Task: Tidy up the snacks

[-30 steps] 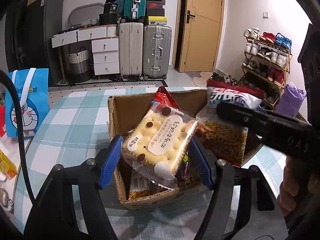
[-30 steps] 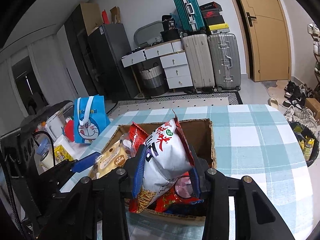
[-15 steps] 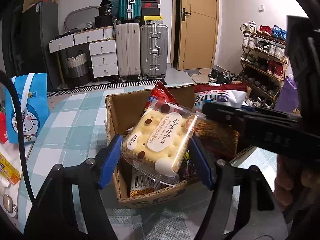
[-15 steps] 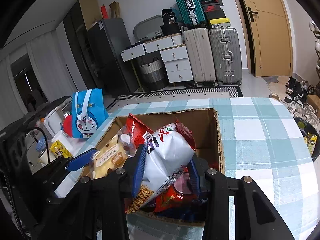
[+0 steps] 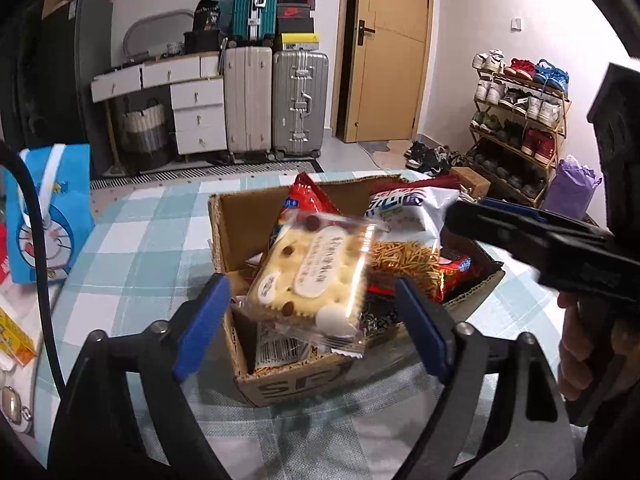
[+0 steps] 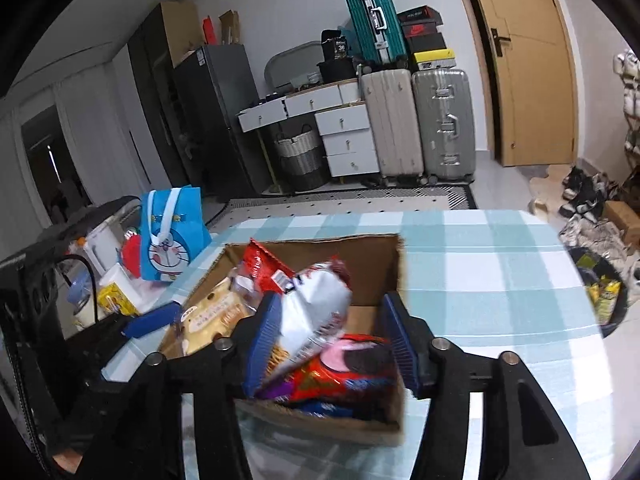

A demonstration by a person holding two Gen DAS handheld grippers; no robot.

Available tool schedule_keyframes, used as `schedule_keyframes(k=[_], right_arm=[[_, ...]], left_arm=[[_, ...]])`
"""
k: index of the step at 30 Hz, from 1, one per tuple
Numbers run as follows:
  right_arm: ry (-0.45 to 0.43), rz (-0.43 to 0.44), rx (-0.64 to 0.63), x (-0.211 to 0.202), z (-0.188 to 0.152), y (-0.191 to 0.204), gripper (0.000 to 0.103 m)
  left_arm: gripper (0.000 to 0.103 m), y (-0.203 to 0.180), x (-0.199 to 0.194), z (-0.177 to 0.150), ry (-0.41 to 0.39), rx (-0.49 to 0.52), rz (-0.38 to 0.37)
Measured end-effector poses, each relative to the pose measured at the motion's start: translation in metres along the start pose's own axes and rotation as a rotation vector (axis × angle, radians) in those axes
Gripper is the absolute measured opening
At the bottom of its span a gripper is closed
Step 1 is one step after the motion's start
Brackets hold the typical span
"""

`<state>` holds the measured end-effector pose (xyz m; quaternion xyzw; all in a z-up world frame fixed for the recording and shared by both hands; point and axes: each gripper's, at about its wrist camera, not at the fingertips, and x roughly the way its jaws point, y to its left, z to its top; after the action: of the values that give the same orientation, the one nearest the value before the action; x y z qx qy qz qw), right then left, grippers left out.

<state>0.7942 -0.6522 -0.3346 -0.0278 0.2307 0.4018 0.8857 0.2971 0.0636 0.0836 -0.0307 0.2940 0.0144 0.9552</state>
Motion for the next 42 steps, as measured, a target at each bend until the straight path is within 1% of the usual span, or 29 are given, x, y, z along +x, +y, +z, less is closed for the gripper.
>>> schedule_keyframes(k=[1, 2, 3, 4, 6, 8, 10, 14, 18, 22, 25, 30, 33, 37, 42], right_arm=[[-0.002, 0.004, 0.0, -0.004, -0.001, -0.001, 0.076], [-0.006, 0.01, 0.001, -0.008, -0.003, -0.002, 0.086], [-0.012, 0.024, -0.006, -0.014, -0.005, -0.002, 0.092], [-0.015, 0.025, -0.014, -0.018, -0.006, -0.001, 0.094], [-0.036, 0.04, -0.029, -0.027, -0.01, 0.001, 0.102], [-0.063, 0.068, -0.026, -0.036, -0.012, 0.001, 0.102], [-0.079, 0.076, -0.023, -0.043, -0.014, 0.0, 0.102], [-0.102, 0.075, -0.032, -0.056, -0.023, 0.0, 0.102], [-0.123, 0.072, -0.046, -0.071, -0.037, -0.001, 0.103], [-0.132, 0.062, -0.055, -0.083, -0.055, -0.001, 0.103], [-0.126, 0.059, -0.061, -0.089, -0.072, 0.001, 0.103], [-0.129, 0.042, -0.108, -0.099, -0.1, 0.009, 0.103], [-0.152, 0.043, -0.109, -0.104, -0.111, 0.008, 0.103], [-0.208, 0.02, -0.11, -0.111, -0.118, 0.005, 0.103], [-0.224, -0.011, -0.115, -0.111, -0.12, 0.002, 0.103]], left_arm=[[0.091, -0.002, -0.003, 0.0, -0.006, 0.013, 0.009], [0.097, -0.005, -0.008, 0.0, -0.015, 0.023, 0.015], [0.102, -0.006, -0.012, 0.0, -0.024, 0.028, 0.02], [0.103, -0.006, -0.017, -0.002, -0.041, 0.027, 0.022], [0.103, -0.011, -0.025, -0.002, -0.05, 0.022, 0.015], [0.103, -0.011, -0.035, -0.004, -0.06, 0.009, 0.013], [0.103, -0.011, -0.044, -0.004, -0.07, -0.007, 0.006], [0.102, -0.005, -0.067, -0.011, -0.101, -0.033, 0.006], [0.102, 0.006, -0.086, -0.021, -0.107, -0.069, 0.005], [0.102, 0.014, -0.103, -0.04, -0.114, -0.087, 0.022], [0.102, 0.015, -0.11, -0.052, -0.11, -0.088, 0.026], [0.102, 0.017, -0.116, -0.077, -0.115, -0.065, 0.059], [0.102, 0.016, -0.121, -0.09, -0.15, -0.071, 0.068], [0.103, 0.011, -0.12, -0.097, -0.185, -0.057, 0.083], [0.103, 0.007, -0.116, -0.098, -0.193, -0.046, 0.088]])
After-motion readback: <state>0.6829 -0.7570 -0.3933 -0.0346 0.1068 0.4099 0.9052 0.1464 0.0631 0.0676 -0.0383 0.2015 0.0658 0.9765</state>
